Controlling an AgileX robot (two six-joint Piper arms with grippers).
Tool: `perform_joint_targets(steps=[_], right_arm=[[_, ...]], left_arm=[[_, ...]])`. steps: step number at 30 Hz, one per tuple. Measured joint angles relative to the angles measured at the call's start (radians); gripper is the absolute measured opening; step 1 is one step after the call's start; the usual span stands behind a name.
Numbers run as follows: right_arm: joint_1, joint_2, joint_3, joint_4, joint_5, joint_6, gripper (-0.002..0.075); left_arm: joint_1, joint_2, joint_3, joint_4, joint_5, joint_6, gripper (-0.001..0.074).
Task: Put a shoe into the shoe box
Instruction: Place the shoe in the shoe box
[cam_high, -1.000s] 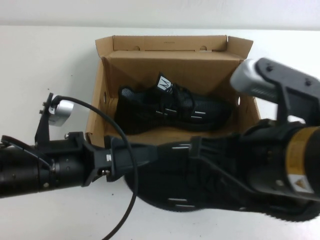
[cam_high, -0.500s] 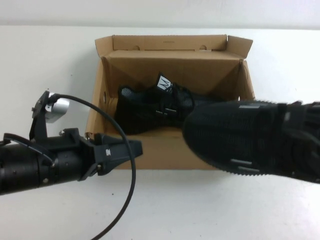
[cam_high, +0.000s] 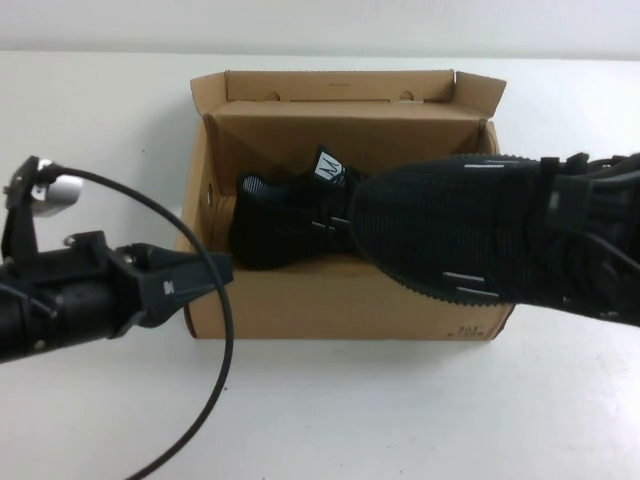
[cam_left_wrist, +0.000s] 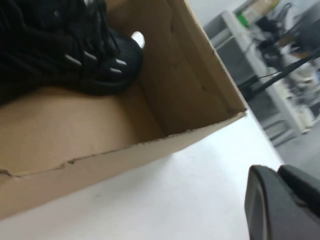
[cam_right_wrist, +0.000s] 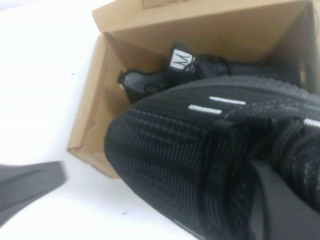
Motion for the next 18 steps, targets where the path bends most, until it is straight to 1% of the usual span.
perform_joint_targets(steps=[4,9,11,14,18], right_arm=[[-0.078,0.038,0.000,0.051,-0.047,-0.061,-0.0004],[-0.213,0.087,0.000,0.199,-0.200,-0.141,-0.0004],[-0.273,0.113,0.000,0.302,-0.269,-0.226,-0.0004],[-0.344,0.161,0.000,0.515,-0.354,-0.418,-0.0004],[-0.416,0.255,-0.015,0.835,-0.378,-0.715,-0.0004]], left_arm=[[0.000,-0.100,0.000,0.083,-0.079,-0.011,0.0003],[0.000,-0.240,0.000,0.233,-0.174,-0.049,0.0002],[0.000,-0.306,0.000,0.301,-0.204,-0.078,0.0002],[0.000,-0.398,0.000,0.419,-0.242,-0.137,0.0001],[0.000,-0.510,0.000,0.562,-0.279,-0.233,0.0001]])
